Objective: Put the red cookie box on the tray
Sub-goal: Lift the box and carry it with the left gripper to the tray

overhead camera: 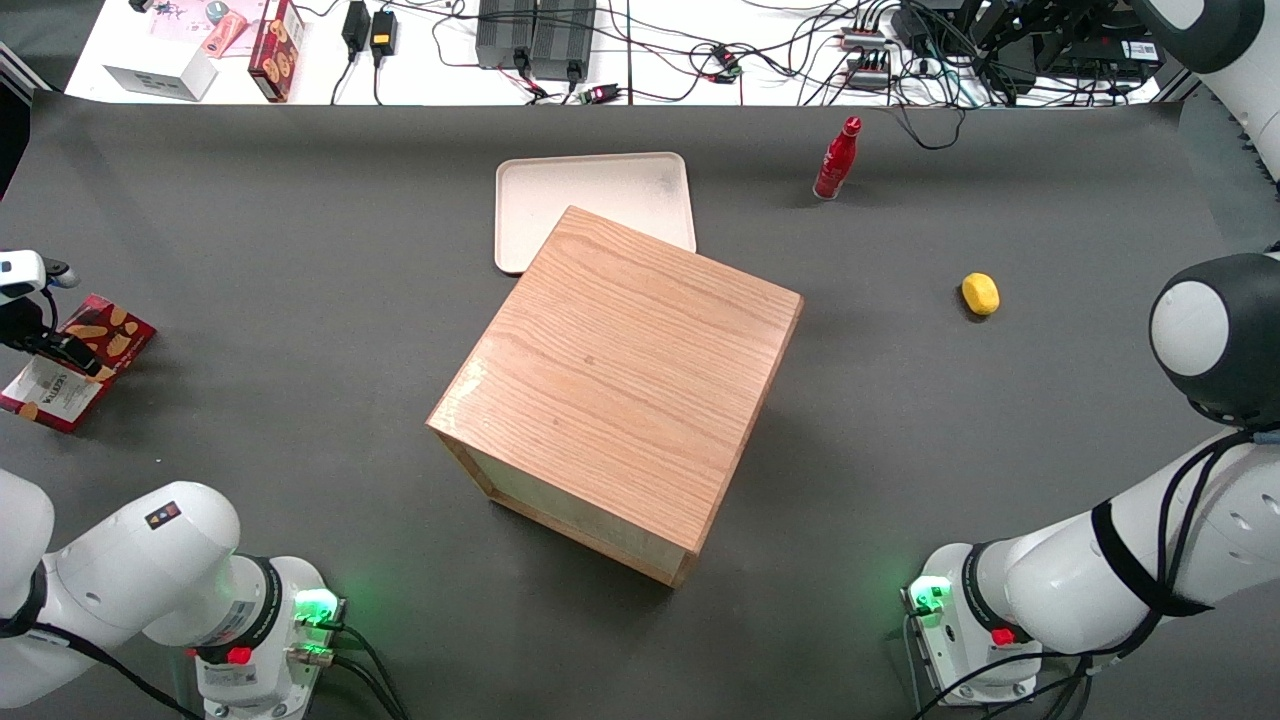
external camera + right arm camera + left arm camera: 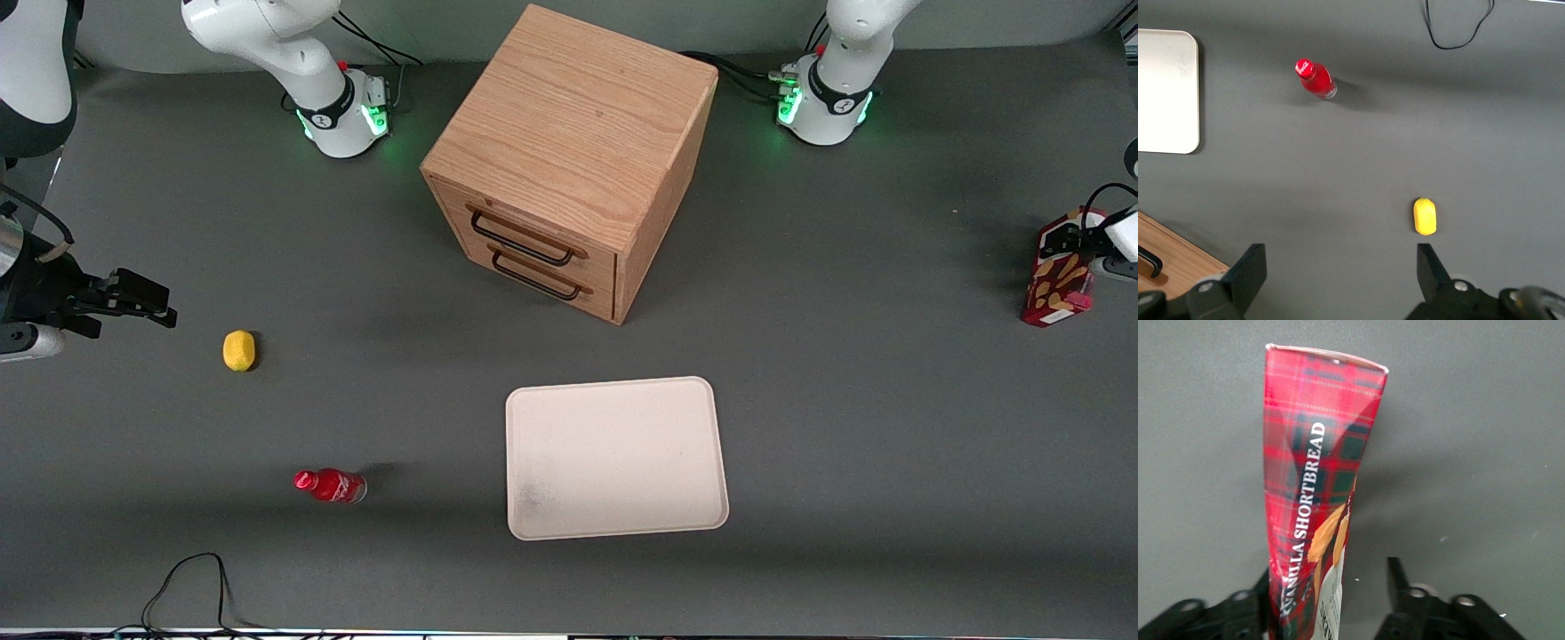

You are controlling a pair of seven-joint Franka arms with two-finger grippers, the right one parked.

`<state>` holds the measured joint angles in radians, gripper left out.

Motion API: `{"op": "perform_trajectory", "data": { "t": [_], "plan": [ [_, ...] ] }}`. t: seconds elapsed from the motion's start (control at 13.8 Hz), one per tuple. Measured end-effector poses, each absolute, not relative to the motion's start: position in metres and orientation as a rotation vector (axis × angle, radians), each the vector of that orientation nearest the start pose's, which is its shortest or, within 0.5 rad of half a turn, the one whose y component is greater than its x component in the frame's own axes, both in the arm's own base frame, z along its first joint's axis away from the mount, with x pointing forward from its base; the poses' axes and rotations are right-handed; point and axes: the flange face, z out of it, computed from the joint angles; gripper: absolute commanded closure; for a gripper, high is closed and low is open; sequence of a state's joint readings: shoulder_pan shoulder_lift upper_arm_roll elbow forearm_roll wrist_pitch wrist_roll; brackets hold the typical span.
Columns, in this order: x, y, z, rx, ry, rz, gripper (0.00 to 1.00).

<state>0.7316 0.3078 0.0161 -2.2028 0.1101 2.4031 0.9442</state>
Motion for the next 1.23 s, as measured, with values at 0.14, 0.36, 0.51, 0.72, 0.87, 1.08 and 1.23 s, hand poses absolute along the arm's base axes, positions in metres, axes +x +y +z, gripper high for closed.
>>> {"op": "perform_trajectory", "data": {
  "t": [0.14,0.36,0.51,0.72,0.87,1.08,1.23],
  "plan": [
    [0.398,0.371,0.232,-3.132,0.449,0.198,1.0],
    [0.399,0.37,0.232,-3.133,0.452,0.199,1.0],
    [0.401,0.37,0.234,-3.135,0.456,0.203,1.0],
    [0.419,0.378,0.267,-3.162,0.461,0.271,1.0],
    [0.446,0.379,0.318,-3.161,0.453,0.3,1.0],
    [0.487,0.349,0.419,-3.158,0.367,0.36,1.0],
    [0.503,0.316,0.496,-3.153,0.308,0.402,1.0]
  ]
}}
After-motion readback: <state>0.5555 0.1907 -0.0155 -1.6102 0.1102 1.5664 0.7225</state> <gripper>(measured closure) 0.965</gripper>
